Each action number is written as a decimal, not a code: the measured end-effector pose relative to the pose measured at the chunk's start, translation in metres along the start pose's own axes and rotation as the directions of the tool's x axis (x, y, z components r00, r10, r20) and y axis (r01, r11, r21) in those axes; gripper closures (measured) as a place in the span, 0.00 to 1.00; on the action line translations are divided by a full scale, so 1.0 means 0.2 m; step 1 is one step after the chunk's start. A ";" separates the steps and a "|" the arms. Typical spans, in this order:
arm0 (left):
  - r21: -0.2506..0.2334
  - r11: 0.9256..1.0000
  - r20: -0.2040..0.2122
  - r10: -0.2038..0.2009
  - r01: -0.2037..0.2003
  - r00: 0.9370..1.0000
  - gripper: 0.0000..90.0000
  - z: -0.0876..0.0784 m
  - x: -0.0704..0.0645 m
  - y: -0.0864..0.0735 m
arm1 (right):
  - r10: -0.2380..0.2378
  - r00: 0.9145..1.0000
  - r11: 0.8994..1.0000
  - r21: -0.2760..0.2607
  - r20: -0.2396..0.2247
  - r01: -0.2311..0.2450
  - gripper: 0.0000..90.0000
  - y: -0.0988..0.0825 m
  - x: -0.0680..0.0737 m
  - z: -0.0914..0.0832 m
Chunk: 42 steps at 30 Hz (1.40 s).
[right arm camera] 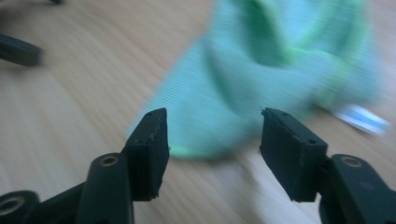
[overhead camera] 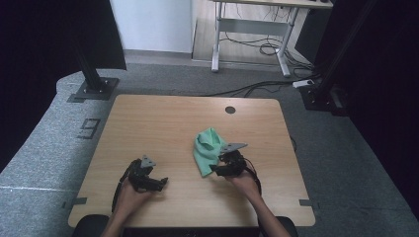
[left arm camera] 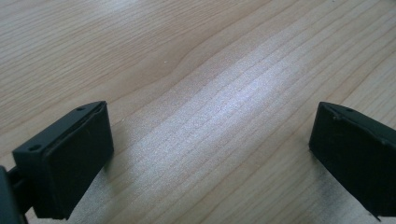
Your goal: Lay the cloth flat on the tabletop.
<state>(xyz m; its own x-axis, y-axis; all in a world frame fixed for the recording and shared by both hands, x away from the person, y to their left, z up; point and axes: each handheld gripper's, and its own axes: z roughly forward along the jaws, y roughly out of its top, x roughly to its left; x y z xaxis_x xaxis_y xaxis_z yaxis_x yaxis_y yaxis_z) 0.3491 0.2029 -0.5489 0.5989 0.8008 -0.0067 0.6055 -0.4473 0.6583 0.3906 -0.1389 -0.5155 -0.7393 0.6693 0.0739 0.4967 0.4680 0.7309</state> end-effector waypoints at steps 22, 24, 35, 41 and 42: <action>-0.082 0.993 0.128 0.100 -0.090 0.987 0.17 0.06 -0.19 0.29 | 0.111 0.972 0.993 0.003 0.207 -0.114 0.15 -0.33 -0.28 -0.12; -0.090 0.990 0.143 0.124 -0.112 0.982 0.18 0.07 -0.22 0.37 | 0.116 0.971 0.993 -0.020 0.210 -0.114 0.12 -0.35 -0.28 -0.11; -0.111 0.969 0.186 0.236 -0.218 0.954 0.35 0.23 -0.45 0.76 | 0.117 0.970 0.993 -0.026 0.213 -0.114 0.10 -0.35 -0.28 -0.11; -0.068 0.969 0.188 0.248 -0.239 0.950 0.44 0.35 -0.52 0.84 | 0.117 0.970 0.993 -0.024 0.212 -0.114 0.10 -0.35 -0.28 -0.11; -0.052 0.968 0.177 0.250 -0.244 0.952 0.46 0.39 -0.53 0.85 | 0.117 0.970 0.993 -0.023 0.213 -0.115 0.10 -0.35 -0.28 -0.11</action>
<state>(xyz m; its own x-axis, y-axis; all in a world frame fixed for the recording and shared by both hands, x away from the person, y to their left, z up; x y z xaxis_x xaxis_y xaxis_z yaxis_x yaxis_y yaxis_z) 0.4292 0.0105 -0.4944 0.8141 0.5802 0.0245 0.4129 -0.6079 0.6782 0.3870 -0.2210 -0.5557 -0.5622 0.8269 0.0130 0.5676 0.3744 0.7332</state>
